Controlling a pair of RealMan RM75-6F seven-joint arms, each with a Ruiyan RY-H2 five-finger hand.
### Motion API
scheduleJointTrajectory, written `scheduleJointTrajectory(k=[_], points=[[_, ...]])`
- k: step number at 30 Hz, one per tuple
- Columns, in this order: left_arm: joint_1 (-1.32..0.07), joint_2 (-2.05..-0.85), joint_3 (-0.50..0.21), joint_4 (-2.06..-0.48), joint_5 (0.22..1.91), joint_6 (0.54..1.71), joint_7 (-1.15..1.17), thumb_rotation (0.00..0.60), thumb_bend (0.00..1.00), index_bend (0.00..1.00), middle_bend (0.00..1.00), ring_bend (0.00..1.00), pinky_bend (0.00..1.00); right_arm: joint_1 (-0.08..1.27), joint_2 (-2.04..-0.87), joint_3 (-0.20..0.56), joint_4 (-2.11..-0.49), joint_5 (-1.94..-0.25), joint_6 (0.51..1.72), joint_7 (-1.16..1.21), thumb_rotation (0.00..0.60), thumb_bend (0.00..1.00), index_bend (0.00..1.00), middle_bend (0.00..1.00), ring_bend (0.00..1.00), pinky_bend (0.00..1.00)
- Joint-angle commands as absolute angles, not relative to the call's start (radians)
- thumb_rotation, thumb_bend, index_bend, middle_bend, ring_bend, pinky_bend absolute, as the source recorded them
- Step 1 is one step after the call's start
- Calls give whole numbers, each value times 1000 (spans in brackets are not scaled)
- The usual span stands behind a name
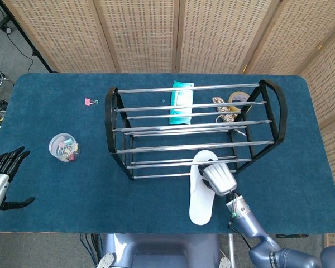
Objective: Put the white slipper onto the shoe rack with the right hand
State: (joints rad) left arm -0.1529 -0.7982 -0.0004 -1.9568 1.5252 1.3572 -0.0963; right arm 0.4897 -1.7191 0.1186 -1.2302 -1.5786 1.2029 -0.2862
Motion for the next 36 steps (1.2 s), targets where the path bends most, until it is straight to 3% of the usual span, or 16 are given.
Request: scheduleJointTrajectory(k=[1,36], points=[[-153,-797,0,-1957,1525,1356,-97,600,0,0,0,0,0,500,-1726,131,-1224,-1558,1188,-281,600,493,636,544,542,734],[-166,-800,-9,-1953,1497,1332,-99,600,0,0,0,0,0,596,-1787,206,-1122,-1441,1147,-212,600,492,635,544,542,734]])
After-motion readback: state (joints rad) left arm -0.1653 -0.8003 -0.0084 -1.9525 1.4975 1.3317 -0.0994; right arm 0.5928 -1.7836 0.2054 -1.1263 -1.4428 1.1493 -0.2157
